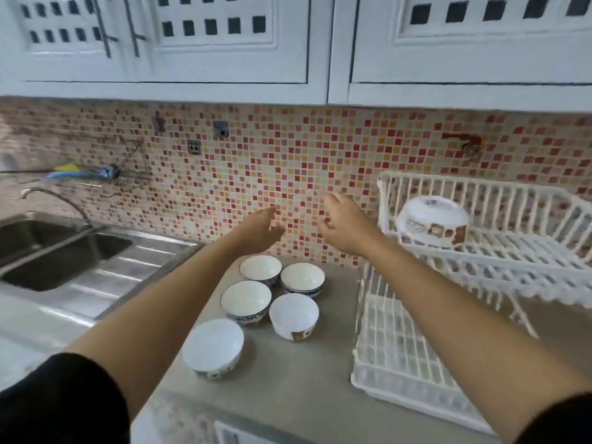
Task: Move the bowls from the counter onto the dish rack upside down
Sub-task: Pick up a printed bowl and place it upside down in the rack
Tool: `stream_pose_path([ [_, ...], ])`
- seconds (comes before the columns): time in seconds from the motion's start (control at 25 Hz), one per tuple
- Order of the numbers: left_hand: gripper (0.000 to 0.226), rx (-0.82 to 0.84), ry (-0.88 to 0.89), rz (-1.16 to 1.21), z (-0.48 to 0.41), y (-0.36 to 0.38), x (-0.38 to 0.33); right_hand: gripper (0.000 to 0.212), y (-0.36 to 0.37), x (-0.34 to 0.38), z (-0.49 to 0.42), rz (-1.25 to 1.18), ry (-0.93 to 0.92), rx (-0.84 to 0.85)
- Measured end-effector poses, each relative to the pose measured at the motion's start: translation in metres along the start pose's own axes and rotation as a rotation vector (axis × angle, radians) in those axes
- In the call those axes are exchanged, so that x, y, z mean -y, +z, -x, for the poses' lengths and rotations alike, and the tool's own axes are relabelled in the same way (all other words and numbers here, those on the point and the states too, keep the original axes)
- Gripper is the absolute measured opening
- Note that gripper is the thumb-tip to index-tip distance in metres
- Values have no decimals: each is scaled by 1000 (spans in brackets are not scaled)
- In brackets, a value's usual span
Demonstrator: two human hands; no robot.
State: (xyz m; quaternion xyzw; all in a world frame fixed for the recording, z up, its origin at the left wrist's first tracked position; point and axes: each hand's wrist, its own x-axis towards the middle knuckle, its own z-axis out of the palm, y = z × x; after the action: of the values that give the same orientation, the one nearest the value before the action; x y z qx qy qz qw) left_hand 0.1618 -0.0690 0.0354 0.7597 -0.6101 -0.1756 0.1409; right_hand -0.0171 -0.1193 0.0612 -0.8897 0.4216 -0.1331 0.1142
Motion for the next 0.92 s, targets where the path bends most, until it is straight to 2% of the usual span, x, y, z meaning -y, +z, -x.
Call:
stream_pose_path([
  [0.16,64,15,-10,-103,-8,21,7,59,36,-26,4,-70,137,27],
  [0.32,60,91,-74,-103,-3,56,30,54,89,-33,26,-215,264,80],
  [0.52,59,107,-164,-45,0,97,54,59,133,-39,35,-243,371,126],
  [0.72,60,90,-302,38,-24,137,93,63,196,-44,1,-332,428,304],
  [0.92,73,131,-357,6,-36,152,107,41,224,-51,-12,-423,471,419],
])
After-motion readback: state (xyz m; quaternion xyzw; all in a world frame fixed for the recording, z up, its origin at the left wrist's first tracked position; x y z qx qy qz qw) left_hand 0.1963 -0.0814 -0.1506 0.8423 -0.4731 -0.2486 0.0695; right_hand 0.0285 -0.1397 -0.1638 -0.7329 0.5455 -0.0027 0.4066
